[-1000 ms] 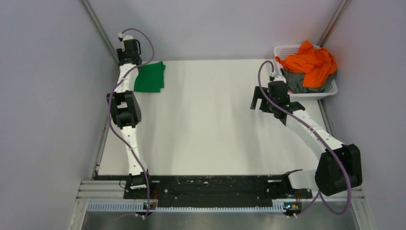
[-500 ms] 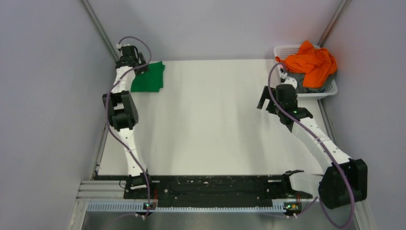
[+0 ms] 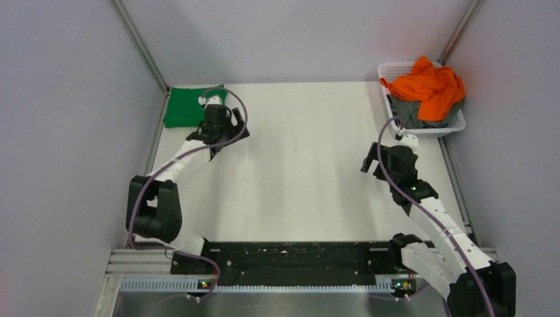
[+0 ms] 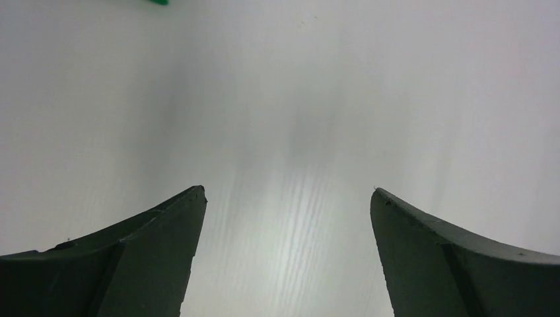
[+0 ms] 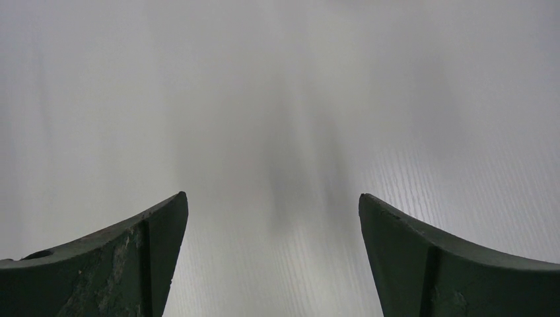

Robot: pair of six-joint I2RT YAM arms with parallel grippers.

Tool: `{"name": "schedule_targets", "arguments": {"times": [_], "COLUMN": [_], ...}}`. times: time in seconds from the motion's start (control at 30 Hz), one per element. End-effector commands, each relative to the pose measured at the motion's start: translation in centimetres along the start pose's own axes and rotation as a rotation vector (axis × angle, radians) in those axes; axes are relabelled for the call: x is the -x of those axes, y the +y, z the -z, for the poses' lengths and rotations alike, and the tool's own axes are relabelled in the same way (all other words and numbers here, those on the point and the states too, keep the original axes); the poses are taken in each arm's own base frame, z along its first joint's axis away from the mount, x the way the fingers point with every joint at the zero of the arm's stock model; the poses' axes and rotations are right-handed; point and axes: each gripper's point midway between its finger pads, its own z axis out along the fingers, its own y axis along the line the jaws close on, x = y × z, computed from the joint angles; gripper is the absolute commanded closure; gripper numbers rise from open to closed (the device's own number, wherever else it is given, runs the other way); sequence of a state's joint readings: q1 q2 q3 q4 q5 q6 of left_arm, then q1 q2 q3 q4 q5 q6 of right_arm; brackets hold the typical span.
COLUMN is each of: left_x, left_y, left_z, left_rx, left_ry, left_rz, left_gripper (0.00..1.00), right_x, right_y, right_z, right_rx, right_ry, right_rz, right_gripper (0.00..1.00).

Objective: Fold and stack the t-shirts
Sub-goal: Reset both arms

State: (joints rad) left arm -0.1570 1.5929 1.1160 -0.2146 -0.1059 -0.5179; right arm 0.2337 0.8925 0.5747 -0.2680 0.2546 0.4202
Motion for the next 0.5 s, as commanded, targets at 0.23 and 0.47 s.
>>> {"name": "schedule_targets", "arguments": {"times": [0.23,0.47], "left_x": [-10.0,-10.3], "left_y": [-0.4,1.9], "left_z": [9.5,11.4], "left_rx": [-0.059,-0.035], "left_ry": [-0.059,-0.119], "left_rz": [0.009,0.037], "left_gripper": [0.01,0.01], "right_x": [-0.5,-0.7], "right_y": [-2.6,-2.4], "right_z": [0.4,0.1], "right_rx": [-0.093,-0.076], "right_ry": [-0.097,-0.115], "right_rz": [-0.076,-0.103], "right_gripper": [0.01,0.01]}}
